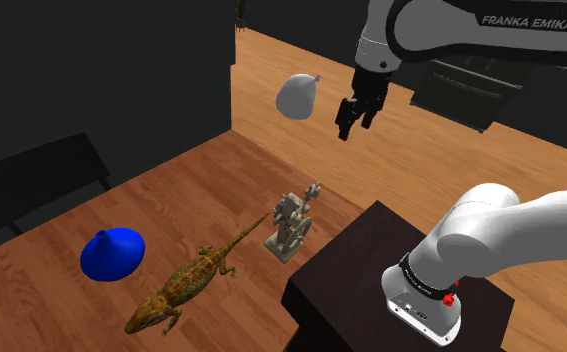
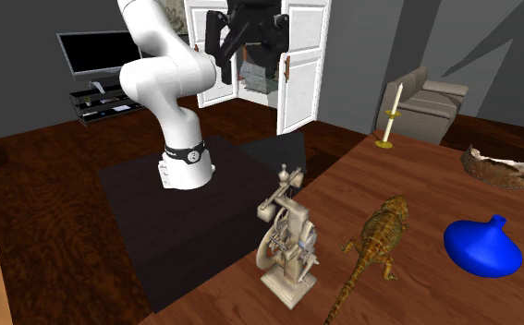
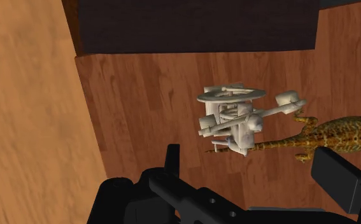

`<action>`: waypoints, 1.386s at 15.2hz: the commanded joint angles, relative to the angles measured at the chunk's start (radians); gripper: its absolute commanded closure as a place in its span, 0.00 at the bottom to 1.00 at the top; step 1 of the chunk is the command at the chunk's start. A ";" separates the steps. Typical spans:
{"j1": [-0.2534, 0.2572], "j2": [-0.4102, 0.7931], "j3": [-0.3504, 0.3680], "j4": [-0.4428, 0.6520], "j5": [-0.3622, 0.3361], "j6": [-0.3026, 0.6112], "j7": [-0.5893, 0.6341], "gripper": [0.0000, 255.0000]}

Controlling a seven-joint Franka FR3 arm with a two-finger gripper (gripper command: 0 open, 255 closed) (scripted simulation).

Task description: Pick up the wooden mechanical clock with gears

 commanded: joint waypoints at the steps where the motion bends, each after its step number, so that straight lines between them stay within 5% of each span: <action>1: 0.004 0.038 0.009 -0.041 0.002 0.079 0.002 0.00; 11: 0.027 0.292 0.070 -0.159 0.007 0.440 0.040 0.00; 21: 0.031 0.669 0.126 -0.133 -0.069 0.774 0.124 0.00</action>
